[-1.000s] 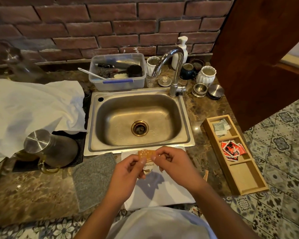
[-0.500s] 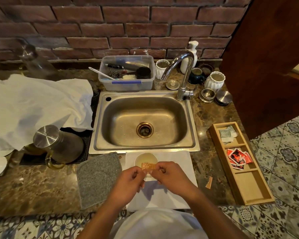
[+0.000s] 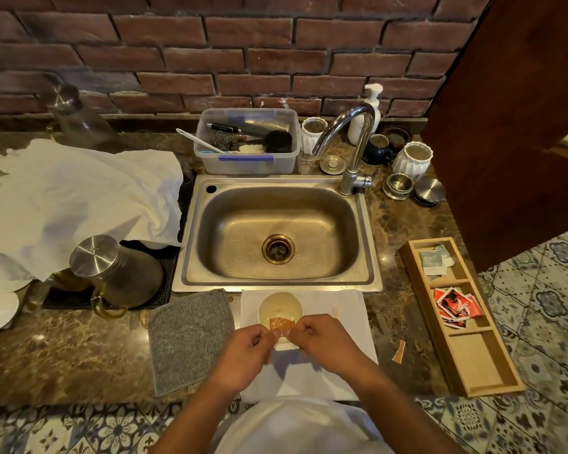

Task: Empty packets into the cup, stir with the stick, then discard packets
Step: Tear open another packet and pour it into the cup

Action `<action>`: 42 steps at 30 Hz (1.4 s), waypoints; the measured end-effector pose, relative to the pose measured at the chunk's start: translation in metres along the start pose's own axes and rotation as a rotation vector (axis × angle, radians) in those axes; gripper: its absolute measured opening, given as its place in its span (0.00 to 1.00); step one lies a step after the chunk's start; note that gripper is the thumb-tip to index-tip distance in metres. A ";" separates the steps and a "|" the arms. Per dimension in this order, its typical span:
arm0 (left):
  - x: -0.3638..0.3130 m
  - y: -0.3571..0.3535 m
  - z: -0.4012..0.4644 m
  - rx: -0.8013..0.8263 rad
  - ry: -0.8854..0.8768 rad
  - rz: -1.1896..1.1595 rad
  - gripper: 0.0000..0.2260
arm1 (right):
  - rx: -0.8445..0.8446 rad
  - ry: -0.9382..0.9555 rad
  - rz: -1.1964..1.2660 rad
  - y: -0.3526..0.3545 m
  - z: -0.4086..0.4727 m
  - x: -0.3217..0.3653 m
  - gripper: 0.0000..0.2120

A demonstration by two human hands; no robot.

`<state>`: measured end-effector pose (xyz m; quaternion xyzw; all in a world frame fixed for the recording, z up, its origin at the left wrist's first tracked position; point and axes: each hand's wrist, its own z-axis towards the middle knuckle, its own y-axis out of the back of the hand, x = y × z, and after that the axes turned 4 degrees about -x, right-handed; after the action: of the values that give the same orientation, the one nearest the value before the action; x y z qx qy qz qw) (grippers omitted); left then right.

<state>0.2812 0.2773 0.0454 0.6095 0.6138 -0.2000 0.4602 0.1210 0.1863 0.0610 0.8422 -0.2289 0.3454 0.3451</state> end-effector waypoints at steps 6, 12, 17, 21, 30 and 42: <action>0.002 -0.001 -0.002 0.000 0.014 -0.014 0.18 | -0.001 -0.005 -0.015 -0.002 0.000 -0.001 0.16; 0.002 -0.001 -0.003 -0.003 0.015 -0.004 0.20 | 0.000 -0.009 -0.018 -0.003 -0.001 0.000 0.16; -0.002 -0.001 -0.005 0.014 0.034 -0.024 0.18 | 0.006 -0.015 -0.016 -0.003 -0.003 -0.002 0.18; -0.005 -0.001 -0.008 0.030 0.093 -0.099 0.18 | 0.012 -0.027 0.005 -0.003 -0.005 -0.002 0.19; -0.011 0.000 -0.013 0.045 0.131 -0.131 0.17 | 0.016 -0.049 0.031 -0.004 -0.005 -0.002 0.18; -0.015 0.002 -0.014 0.055 0.170 -0.153 0.17 | 0.015 -0.058 0.025 -0.004 -0.005 -0.002 0.18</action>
<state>0.2760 0.2803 0.0648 0.5881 0.6896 -0.1988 0.3729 0.1201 0.1932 0.0604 0.8514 -0.2468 0.3269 0.3277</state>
